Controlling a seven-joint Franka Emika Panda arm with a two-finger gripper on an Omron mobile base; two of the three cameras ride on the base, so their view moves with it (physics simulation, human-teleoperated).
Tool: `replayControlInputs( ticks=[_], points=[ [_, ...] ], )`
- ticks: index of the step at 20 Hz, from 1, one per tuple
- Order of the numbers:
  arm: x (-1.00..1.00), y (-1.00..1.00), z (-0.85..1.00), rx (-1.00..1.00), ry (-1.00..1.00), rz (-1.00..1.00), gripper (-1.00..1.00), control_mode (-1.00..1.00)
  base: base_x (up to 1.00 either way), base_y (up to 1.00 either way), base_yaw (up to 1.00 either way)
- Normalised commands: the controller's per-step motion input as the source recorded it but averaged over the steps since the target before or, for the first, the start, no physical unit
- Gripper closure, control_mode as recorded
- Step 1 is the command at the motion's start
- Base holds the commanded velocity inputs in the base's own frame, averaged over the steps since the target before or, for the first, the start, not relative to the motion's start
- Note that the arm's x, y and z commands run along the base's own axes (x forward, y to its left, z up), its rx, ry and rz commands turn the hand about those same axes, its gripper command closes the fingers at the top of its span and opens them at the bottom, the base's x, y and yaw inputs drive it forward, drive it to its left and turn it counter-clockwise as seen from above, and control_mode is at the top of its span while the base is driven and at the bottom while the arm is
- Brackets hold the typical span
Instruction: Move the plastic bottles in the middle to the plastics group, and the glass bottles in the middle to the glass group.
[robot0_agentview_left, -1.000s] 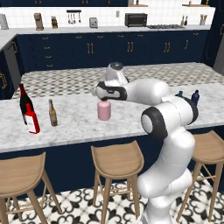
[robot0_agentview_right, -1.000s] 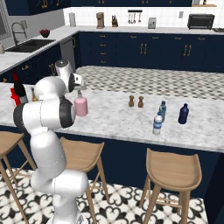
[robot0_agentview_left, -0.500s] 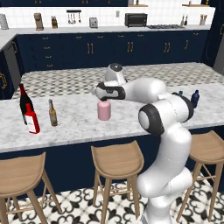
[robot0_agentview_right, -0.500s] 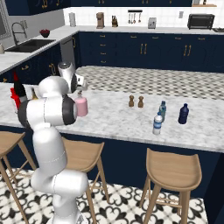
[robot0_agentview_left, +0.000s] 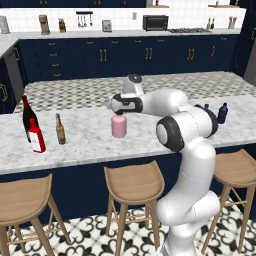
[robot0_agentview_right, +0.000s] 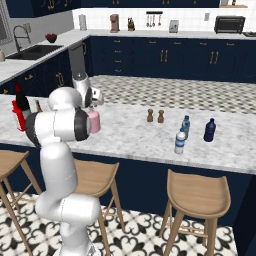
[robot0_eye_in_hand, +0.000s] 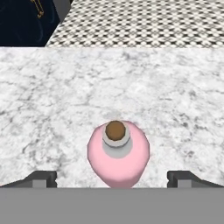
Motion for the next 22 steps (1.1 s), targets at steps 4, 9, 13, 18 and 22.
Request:
replayControlInputs(
  ticks=[4,9,13,18,22],
  points=[
    [0.14,0.00,-0.15,0.00,0.00,0.00,-1.00,-1.00,0.00,0.00,0.00],
    [0.17,0.00,-0.12,0.00,0.00,0.00,-1.00,-1.00,0.00,0.00,0.00],
    [0.24,0.00,-0.15,0.00,0.00,0.00,-1.00,-1.00,0.00,0.00,0.00],
    [0.25,0.01,-0.11,0.00,0.00,0.00,-1.00,-1.00,0.00,0.00,0.00],
    [0.06,0.00,-0.09,0.00,0.00,0.00,-1.00,-1.00,0.00,0.00,0.00]
  ],
)
